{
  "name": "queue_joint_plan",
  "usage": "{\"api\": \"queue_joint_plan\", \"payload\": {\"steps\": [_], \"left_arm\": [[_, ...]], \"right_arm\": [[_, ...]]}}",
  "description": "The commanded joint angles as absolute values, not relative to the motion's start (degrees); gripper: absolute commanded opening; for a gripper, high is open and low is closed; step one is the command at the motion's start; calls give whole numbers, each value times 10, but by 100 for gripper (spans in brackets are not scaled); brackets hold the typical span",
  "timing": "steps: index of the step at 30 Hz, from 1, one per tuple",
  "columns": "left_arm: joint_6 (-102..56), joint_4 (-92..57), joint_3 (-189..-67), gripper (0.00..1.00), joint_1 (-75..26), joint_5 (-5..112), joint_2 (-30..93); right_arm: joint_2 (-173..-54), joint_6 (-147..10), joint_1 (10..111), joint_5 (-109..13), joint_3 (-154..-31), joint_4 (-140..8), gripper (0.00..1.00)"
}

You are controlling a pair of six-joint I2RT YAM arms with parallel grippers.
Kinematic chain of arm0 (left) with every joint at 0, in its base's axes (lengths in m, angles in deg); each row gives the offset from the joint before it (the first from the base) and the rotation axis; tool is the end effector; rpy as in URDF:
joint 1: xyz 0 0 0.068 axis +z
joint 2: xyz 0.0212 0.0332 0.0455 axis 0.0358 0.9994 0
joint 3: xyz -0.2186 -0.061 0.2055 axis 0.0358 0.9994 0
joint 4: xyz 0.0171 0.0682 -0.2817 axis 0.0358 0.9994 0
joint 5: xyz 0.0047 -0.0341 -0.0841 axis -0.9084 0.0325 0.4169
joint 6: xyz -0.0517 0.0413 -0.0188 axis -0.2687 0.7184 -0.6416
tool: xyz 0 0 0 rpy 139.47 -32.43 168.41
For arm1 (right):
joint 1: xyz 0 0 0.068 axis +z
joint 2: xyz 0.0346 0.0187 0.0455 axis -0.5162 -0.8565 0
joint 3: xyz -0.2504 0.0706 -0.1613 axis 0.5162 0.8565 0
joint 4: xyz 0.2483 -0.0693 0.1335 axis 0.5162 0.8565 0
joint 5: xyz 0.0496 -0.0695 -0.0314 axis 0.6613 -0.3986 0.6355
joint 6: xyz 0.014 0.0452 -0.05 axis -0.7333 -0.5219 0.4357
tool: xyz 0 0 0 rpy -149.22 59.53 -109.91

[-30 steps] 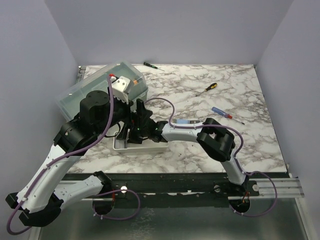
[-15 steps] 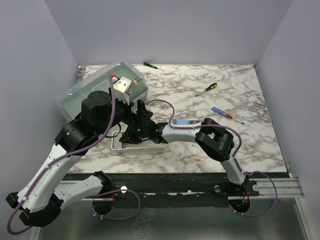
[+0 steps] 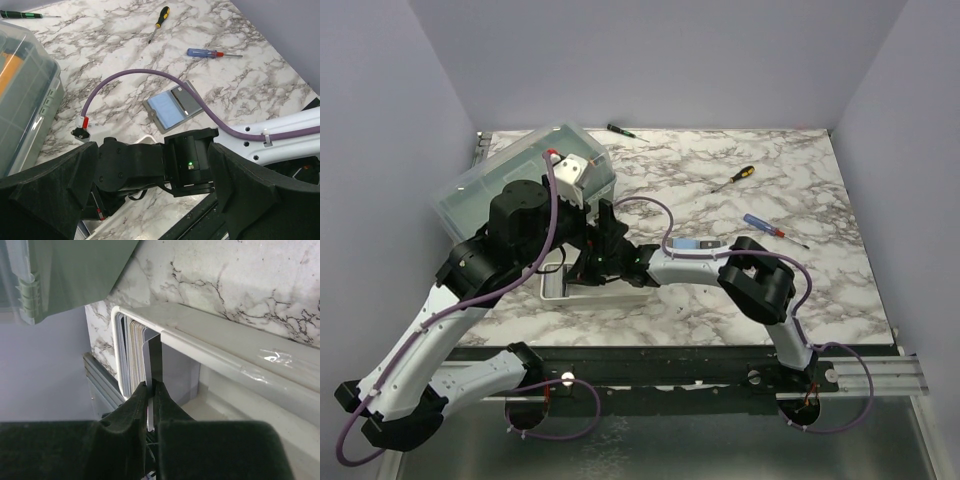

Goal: Put the credit cards into the card holder
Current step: Pick up the credit card from the storage box.

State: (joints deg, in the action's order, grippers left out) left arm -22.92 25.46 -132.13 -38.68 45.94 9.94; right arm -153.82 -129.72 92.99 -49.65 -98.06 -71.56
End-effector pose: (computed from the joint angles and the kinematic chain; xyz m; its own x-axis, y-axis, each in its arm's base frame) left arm 0.1483 -0.1287 0.4758 -0.3604 0.0475 -0.9316 0.6033 0.7736 -0.1939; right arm 0.2446 0.4707 0.1650 -0.9513 0.1744 -0.2544 -0.0971 0.6136 0.7836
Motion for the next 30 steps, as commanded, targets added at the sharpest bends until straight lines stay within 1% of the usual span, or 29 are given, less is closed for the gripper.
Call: {"api": "queue_joint_plan", "payload": {"steps": [1, 3, 8, 14, 21, 24, 26, 30], "left_arm": [[-228, 240, -1316, 99, -389, 473, 103], [-231, 238, -1314, 99, -388, 475, 106], [-238, 233, -1319, 99, -388, 479, 113], [-251, 231, -1325, 99, -389, 441, 114], [-272, 215, -1329, 99, -389, 414, 125], [-285, 195, -1327, 99, -389, 416, 132], [-294, 184, -1325, 99, -389, 424, 140], [-317, 157, -1311, 99, -388, 460, 174]], "right_arm": [[-1503, -1294, 938, -525, -986, -683, 5], [-1503, -1290, 940, -530, -998, -667, 0], [-1498, -1289, 947, -545, -1029, -602, 0], [-1458, -1296, 951, -561, -1023, -562, 0], [-1366, -1297, 951, -606, -951, -546, 0], [-1315, -1282, 949, -626, -900, -551, 0], [-1267, -1245, 939, -633, -850, -573, 0], [-1157, -1140, 874, -590, -742, -595, 0]]}}
